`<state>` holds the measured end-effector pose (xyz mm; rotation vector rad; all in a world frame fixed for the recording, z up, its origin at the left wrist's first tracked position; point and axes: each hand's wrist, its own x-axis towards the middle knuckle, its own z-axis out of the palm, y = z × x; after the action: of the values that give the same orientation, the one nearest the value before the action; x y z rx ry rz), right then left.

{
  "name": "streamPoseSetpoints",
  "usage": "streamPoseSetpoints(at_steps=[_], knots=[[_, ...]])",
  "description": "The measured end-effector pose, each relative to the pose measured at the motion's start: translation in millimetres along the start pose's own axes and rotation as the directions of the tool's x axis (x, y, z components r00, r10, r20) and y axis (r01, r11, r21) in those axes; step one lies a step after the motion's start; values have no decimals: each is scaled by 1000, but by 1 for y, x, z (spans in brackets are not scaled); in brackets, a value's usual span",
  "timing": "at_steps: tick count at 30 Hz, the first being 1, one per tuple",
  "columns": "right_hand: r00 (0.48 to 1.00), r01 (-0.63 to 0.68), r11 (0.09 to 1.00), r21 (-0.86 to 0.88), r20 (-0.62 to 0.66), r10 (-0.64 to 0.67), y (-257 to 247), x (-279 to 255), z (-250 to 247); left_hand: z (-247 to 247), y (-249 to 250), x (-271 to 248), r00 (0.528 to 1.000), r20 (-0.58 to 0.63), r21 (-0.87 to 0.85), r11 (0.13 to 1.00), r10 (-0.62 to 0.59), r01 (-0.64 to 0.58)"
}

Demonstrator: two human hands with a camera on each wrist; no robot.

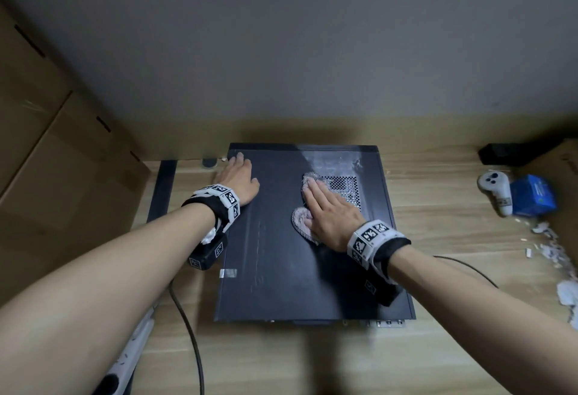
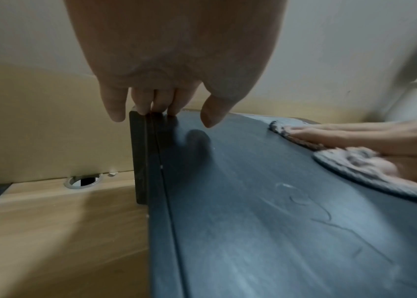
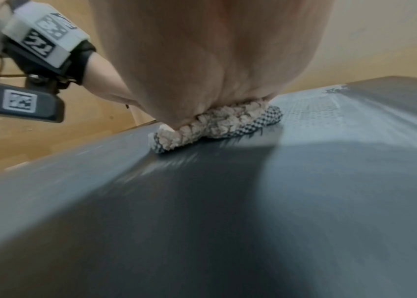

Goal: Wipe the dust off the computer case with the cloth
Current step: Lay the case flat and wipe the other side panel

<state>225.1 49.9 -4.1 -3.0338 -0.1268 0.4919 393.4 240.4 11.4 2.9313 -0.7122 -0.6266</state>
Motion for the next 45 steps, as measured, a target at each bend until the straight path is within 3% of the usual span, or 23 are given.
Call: streamPoseSetpoints(at_steps=[9, 13, 20, 26, 31, 35, 40, 45], knots=[[996, -72, 997, 13, 60, 71, 33, 119, -44, -15, 4, 8, 1000, 27, 100, 995, -14, 11], [995, -78, 996, 34, 58, 76, 37, 131, -48, -15, 4, 6, 1000, 14, 87, 996, -14, 12], [999, -44, 998, -49, -21, 43, 19, 54, -17, -10, 7, -8, 1000, 3, -32, 999, -15, 15], [996, -84, 996, 2, -18, 84, -15, -31, 15, 3, 33, -49, 999, -1, -191, 980, -50, 49], [997, -64, 997, 45, -26, 66, -50, -84, 30, 23, 22, -91, 998, 9, -248, 967, -62, 62], [996, -78, 990, 113, -25, 81, -89, -89, 36, 41, 7, -124, 998, 21, -295, 954, -53, 57], [998, 48, 992, 117, -38, -44, -135, -65, 38, 56, -2, -149, 994, 47, -405, 908, -99, 110], [998, -7, 995, 97, -60, 13, -91, -83, 30, 61, 4, -157, 990, 92, -403, 905, -107, 135]])
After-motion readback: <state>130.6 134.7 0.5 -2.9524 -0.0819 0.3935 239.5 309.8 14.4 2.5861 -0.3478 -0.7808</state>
